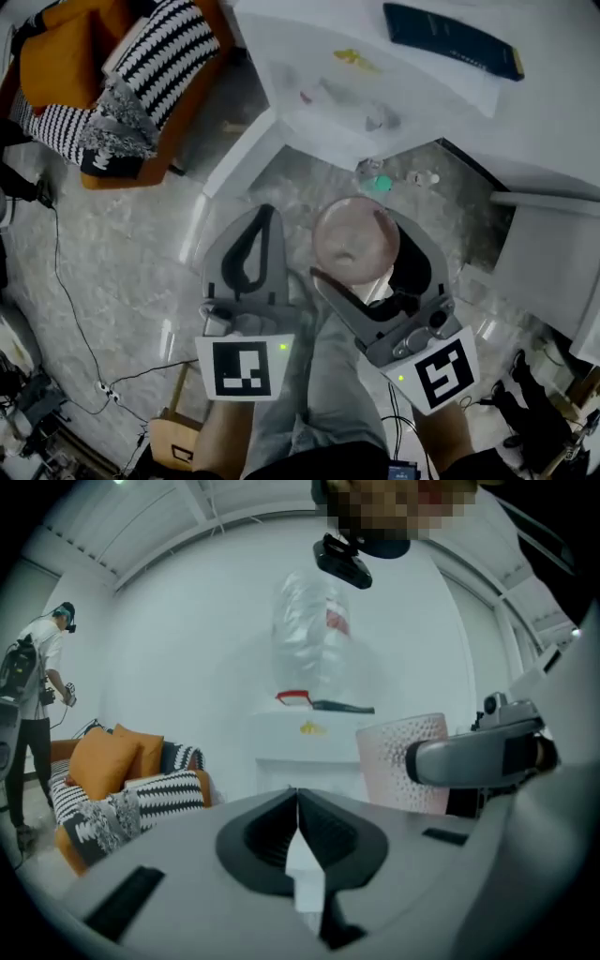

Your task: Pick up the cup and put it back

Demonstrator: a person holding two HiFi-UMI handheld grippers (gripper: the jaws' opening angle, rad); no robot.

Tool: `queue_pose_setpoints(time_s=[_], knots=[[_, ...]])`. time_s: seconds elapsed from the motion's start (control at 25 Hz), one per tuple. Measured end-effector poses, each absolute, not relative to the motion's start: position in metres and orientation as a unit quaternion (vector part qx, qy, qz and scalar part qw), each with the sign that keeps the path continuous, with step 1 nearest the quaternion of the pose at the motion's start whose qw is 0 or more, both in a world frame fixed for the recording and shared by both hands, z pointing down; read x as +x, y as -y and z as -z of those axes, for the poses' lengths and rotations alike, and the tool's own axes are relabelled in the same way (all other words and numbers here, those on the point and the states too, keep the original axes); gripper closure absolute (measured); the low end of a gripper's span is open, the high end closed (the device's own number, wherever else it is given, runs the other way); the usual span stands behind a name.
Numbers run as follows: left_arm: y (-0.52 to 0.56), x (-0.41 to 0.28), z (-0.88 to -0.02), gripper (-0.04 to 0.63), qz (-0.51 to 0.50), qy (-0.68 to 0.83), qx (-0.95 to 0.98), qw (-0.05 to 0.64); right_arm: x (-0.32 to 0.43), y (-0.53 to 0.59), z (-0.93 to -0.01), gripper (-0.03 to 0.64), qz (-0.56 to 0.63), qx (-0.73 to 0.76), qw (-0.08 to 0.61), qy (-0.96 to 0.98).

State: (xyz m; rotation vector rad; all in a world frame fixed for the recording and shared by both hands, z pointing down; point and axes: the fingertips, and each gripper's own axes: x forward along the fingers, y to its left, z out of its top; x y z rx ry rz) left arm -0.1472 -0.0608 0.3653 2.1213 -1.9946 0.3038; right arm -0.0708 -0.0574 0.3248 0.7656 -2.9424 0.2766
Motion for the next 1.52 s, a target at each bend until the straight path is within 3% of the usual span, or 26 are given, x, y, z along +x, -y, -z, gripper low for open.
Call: queue_pose_setpoints(time_s=[0.44, 0.72, 1.12, 1.52], knots=[[0.067, -0.134, -0.636, 0.583, -0.113, 0.649, 0.735, 0.162, -0.056, 0.066, -0.621, 0.258, -0.125, 0.257, 0.115, 0.951], [0.109, -0.131, -0.770, 0.583, -0.149, 0.625, 0.760, 0.103, -0.059, 0.124, -0.760, 0.258, -0.105, 0.276, 0.111, 0.949], [0.157, -0.136, -0.888, 0.583, -0.094, 0.623, 0.772, 0.084, -0.079, 0.172, -0.880, 0.258, -0.070, 0.296, 0.082, 0.949], [0.170, -0.152, -0.921, 0.583, -0.057, 0.653, 0.751, 0.080, -0.072, 0.172, -0.917, 0.258, -0.046, 0.325, 0.057, 0.943]])
